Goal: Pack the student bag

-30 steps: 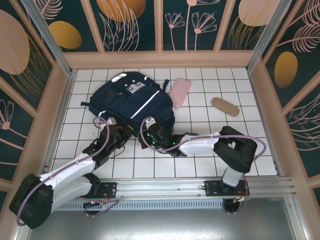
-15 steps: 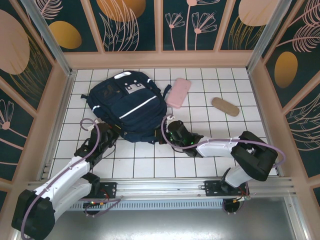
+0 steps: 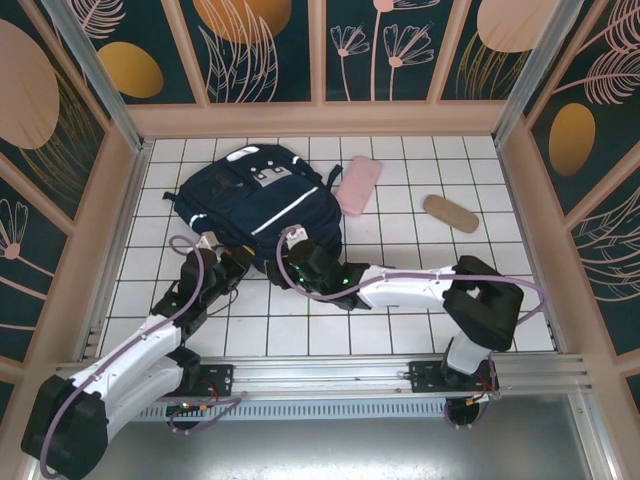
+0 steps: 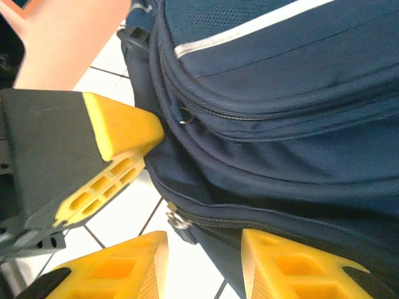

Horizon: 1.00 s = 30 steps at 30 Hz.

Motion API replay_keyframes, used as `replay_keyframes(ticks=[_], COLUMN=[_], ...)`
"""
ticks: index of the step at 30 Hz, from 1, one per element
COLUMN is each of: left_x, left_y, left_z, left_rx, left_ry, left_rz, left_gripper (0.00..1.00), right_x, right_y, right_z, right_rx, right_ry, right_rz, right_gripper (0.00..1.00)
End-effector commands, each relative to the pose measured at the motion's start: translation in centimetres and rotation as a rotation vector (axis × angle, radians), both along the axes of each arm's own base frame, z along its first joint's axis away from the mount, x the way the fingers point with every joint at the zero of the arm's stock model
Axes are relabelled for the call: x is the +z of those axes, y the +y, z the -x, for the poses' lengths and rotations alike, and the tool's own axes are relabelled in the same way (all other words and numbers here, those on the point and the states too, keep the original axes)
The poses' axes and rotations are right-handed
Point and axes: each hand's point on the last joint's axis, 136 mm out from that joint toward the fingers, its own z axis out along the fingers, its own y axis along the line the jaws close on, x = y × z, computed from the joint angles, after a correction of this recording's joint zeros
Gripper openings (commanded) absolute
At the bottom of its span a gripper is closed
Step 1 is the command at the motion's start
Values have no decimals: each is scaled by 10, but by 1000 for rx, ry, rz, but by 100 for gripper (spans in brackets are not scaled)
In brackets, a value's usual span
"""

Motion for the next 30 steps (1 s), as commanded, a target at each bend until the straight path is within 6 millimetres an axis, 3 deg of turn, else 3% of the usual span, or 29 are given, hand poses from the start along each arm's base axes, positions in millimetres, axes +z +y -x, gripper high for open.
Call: replay_keyframes(ticks=[1, 4, 6, 15, 19, 26, 29, 30], left_x=[58, 63, 64, 65, 63, 54, 51, 50], left_y=[-29, -38, -41, -43, -39, -32, -29, -26], left_z=[-5, -5, -4, 0, -1, -3, -5, -5], left_rx=[-90, -113, -121, -135, -116, -82, -66, -53], left_ry=[-185, -196, -202, -206, -200, -176, -161, -154], left_rz=[115, 127, 131, 137, 117, 76, 49, 34], left_gripper=[0, 0, 0, 0, 0, 0, 0, 0], right_x=[-12, -20, -25, -31, -34, -20, -26, -28], right_y=[-6, -17, -21, -7, -20, -45, -49, -53], right_z=[-4, -9, -11, -29, -35, -27, -24, -23], right_rx=[-69, -165, -213, -290, -367, -370, -361, -368], right_ry=[-22, -11, -8, -33, -47, -69, -58, -54], right_rz=[127, 206, 246, 303, 350, 299, 316, 328], right_gripper=[38, 39, 47, 59, 50, 24, 0, 0])
